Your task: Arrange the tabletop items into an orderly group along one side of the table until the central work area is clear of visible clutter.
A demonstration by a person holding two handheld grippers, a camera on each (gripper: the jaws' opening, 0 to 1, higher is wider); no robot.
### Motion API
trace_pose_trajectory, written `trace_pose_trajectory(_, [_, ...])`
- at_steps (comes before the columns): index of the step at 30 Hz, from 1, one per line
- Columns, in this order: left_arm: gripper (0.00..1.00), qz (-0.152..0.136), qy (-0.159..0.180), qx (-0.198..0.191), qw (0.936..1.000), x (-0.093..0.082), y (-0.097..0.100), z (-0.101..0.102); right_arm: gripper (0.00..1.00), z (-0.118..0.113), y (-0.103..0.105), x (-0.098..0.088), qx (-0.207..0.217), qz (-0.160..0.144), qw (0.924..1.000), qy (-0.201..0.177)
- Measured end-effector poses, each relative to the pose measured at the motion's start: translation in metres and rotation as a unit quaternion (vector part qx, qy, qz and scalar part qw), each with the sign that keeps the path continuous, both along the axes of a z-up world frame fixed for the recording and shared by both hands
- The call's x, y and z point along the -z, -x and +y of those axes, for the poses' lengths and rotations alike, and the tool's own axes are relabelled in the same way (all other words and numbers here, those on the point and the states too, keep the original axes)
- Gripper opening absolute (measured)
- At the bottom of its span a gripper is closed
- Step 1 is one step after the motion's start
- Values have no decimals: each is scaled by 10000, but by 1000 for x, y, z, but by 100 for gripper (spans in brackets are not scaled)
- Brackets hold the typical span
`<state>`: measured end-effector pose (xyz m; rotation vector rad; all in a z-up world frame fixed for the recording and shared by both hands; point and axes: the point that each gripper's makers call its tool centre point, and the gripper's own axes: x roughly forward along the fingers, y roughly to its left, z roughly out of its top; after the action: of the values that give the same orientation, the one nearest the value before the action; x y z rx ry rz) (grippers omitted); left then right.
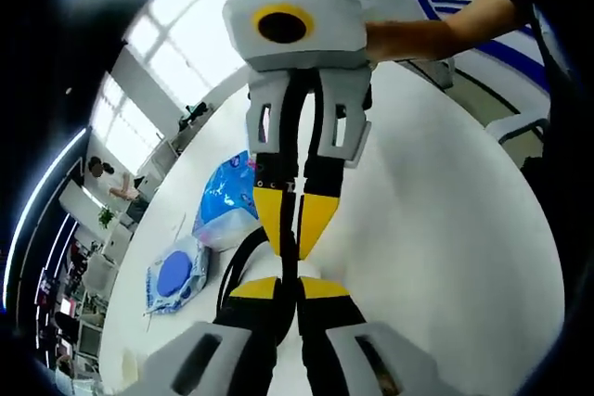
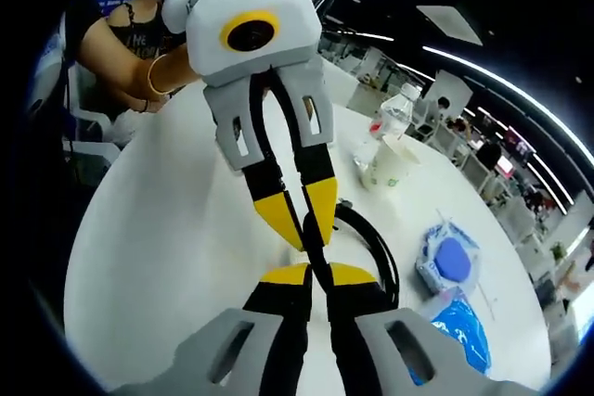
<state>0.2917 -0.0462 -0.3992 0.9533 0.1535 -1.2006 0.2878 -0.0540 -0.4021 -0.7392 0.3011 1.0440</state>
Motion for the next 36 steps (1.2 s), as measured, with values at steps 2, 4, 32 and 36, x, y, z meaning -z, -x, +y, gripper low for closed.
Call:
trace_pose_trajectory(2, [4, 4, 17, 69, 10000, 1, 6, -2, 3, -1, 6, 1, -21, 47, 10000, -27])
trace_pose_trajectory(4, [4, 16, 7, 110, 9999, 3, 10, -3, 3, -2, 9, 3, -39, 75, 10000, -2])
trace_pose_trajectory(32, [2, 487, -150, 329, 9982, 35, 32, -10, 15, -14, 22, 11, 86, 867, 9952, -435])
trace_pose_trajectory(36, [2, 496, -155, 350, 9980, 35, 33, -9, 15, -19, -2, -2, 406, 738, 9947, -584])
